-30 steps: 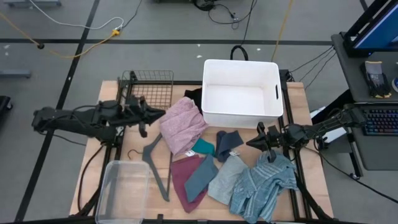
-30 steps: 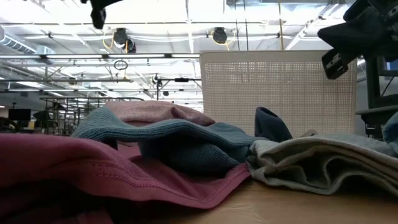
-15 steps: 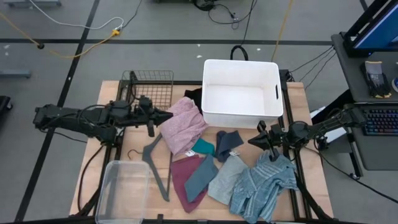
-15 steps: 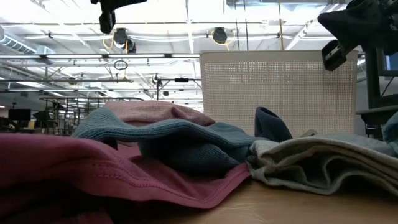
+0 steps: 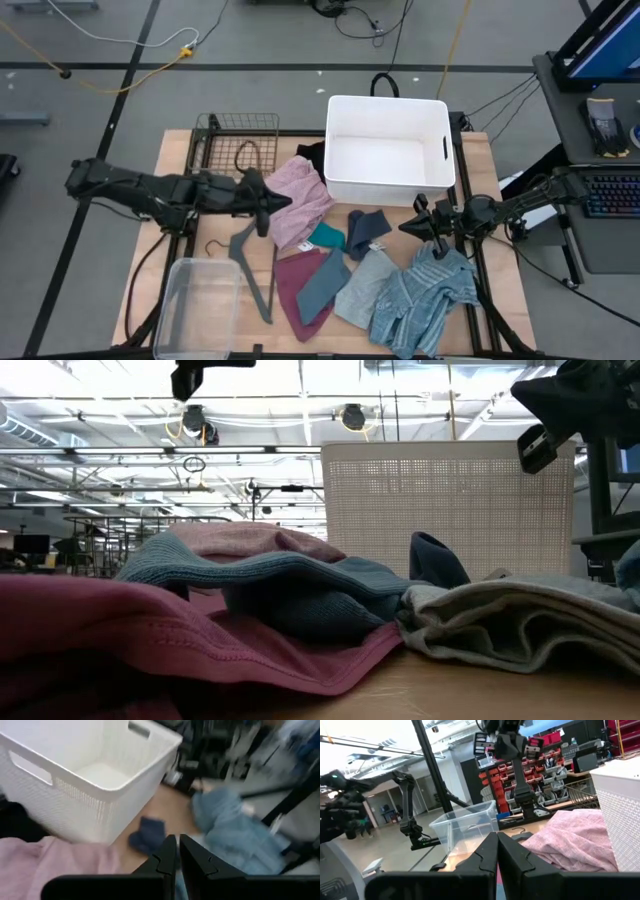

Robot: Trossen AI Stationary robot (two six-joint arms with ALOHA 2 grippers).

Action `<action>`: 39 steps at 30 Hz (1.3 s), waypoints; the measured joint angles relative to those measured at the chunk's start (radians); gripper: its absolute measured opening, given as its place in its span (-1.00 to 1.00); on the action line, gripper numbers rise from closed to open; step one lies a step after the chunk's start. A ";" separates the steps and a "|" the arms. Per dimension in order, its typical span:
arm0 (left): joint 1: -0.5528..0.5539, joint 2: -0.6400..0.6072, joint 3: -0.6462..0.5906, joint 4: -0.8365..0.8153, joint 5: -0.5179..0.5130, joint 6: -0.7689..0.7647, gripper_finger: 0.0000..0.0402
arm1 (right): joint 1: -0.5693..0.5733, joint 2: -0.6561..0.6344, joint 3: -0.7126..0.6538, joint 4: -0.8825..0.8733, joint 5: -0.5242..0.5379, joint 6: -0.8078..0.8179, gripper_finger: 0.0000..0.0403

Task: Pick & Place Cloths
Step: Put the pink long sleeve in the white bin

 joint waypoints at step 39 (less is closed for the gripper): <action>0.066 0.256 0.244 -0.499 0.076 -0.196 -0.25 | 0.000 0.000 0.000 -0.043 0.000 0.000 -0.98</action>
